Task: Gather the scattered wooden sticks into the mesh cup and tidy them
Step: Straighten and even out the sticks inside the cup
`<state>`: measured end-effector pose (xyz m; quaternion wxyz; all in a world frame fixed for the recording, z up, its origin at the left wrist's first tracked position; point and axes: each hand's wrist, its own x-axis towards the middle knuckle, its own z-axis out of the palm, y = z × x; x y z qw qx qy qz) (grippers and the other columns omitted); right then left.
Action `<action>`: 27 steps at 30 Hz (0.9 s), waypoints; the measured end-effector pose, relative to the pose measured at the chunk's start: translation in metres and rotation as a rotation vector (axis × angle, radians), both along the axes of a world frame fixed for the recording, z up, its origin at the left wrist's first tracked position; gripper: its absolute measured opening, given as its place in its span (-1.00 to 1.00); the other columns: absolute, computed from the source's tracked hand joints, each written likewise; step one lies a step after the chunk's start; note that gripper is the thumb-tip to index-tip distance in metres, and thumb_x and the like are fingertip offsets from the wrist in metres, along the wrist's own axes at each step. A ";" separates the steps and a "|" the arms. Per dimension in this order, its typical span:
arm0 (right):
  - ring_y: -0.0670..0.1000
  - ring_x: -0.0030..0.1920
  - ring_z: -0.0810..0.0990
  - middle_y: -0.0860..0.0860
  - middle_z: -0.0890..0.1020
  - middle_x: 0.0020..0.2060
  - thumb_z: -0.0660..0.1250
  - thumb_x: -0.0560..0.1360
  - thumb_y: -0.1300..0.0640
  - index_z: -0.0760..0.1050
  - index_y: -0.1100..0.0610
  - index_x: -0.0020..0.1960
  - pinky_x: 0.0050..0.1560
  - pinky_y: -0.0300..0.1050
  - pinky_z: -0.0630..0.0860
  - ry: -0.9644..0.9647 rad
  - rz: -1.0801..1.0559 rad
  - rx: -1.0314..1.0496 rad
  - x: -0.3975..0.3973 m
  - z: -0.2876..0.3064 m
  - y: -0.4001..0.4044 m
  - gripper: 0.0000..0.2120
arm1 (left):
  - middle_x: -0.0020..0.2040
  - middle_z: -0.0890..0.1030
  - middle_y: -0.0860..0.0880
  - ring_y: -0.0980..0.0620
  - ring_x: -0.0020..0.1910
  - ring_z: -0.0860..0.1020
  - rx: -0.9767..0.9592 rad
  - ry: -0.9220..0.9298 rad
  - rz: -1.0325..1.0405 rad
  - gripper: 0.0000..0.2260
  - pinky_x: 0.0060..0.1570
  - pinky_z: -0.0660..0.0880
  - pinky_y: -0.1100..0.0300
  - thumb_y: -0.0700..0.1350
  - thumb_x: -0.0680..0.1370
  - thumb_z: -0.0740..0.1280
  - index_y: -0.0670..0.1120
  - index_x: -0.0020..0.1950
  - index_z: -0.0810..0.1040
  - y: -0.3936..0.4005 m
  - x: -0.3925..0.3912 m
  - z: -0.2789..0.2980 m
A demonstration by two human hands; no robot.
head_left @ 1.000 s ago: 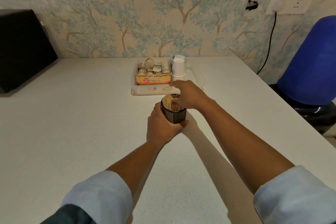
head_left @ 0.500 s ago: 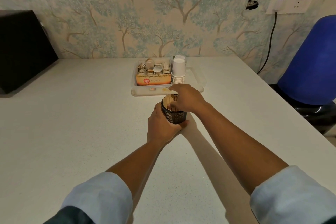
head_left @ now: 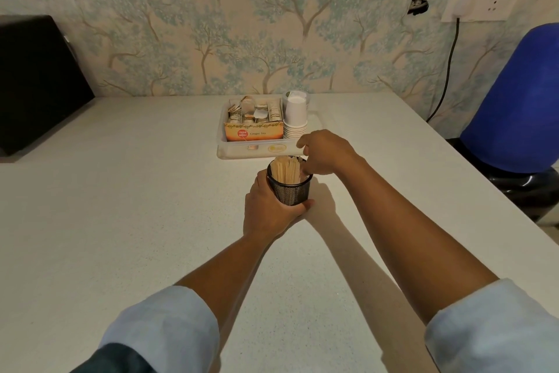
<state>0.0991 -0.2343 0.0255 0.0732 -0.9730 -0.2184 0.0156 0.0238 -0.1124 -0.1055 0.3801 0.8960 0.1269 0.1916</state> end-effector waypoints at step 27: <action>0.07 -0.01 0.61 0.05 0.68 0.02 0.40 0.47 0.26 0.68 0.08 0.05 -0.01 -0.04 0.61 -0.055 0.072 0.283 -0.012 -0.011 0.006 -0.80 | 0.39 0.47 0.05 -0.01 0.32 0.49 -0.013 0.002 -0.002 0.10 0.28 0.52 0.04 0.58 0.08 0.35 0.08 0.48 0.17 0.000 0.000 -0.001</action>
